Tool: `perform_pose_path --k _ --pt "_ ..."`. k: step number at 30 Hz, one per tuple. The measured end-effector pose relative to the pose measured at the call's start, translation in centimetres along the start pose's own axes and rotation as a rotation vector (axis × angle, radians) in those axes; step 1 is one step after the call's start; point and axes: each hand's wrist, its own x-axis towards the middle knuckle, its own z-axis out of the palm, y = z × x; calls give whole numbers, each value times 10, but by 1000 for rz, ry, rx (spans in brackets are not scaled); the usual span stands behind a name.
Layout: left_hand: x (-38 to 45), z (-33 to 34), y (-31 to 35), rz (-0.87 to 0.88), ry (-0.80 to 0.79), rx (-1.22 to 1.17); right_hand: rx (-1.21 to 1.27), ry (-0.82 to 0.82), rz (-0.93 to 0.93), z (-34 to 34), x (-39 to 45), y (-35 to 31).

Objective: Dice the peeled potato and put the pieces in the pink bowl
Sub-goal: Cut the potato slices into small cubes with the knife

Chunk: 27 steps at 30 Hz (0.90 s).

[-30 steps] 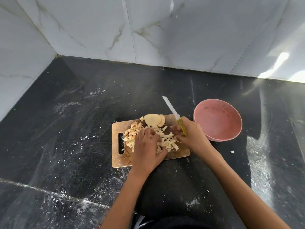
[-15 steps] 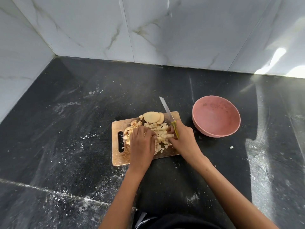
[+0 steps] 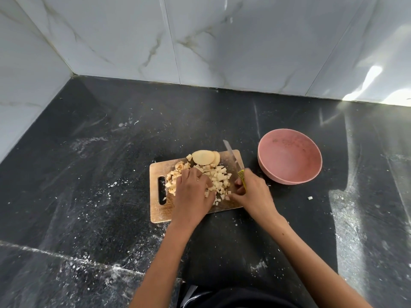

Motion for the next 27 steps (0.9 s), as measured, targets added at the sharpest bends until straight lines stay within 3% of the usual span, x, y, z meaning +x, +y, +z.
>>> perform_pose_path --k 3,8,12,27 --pt "1 -1 1 32 -13 -10 66 21 -43 12 -1 -9" --pt "-3 -13 -8 -41 165 -204 212 171 -173 12 4 -21" --pt "-1 -17 -16 -102 186 -307 257 259 -131 1 10 -14" --pt "0 -23 -12 -63 171 -441 94 116 -131 14 20 -20"
